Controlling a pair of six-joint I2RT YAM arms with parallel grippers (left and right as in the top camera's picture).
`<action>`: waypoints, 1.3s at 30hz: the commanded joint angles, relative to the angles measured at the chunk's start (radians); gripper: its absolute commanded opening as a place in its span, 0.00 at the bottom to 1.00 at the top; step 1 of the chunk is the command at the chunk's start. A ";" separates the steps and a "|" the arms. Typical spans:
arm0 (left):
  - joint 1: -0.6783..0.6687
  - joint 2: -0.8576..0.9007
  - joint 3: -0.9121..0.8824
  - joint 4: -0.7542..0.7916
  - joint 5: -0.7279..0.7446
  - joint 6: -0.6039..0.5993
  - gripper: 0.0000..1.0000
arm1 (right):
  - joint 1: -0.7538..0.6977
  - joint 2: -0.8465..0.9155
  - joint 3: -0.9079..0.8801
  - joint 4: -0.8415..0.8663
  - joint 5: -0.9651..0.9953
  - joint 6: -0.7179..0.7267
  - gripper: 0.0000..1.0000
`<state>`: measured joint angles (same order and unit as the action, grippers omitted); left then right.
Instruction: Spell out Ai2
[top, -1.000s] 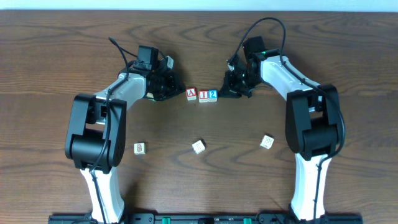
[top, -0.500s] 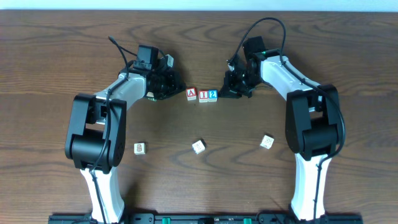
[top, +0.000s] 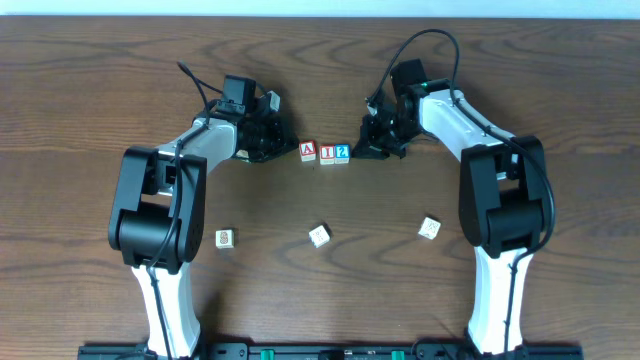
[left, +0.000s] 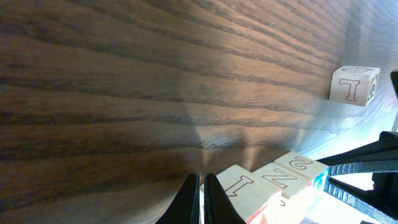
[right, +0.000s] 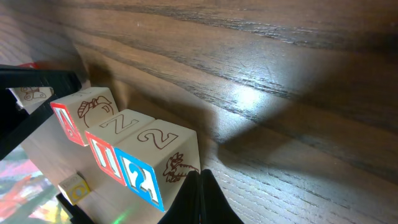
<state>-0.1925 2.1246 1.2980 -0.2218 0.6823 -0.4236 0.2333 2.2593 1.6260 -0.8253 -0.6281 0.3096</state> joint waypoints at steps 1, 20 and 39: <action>0.003 0.011 0.000 0.015 0.018 -0.011 0.06 | 0.010 -0.021 -0.005 -0.002 0.004 -0.004 0.01; 0.002 0.012 0.000 0.031 0.026 -0.019 0.06 | 0.010 -0.021 -0.005 -0.005 0.003 -0.011 0.02; 0.002 0.012 0.000 0.027 0.070 0.024 0.06 | 0.010 -0.021 -0.005 -0.006 0.003 -0.011 0.01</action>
<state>-0.1925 2.1246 1.2980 -0.1856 0.7345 -0.4328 0.2333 2.2593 1.6260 -0.8291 -0.6281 0.3092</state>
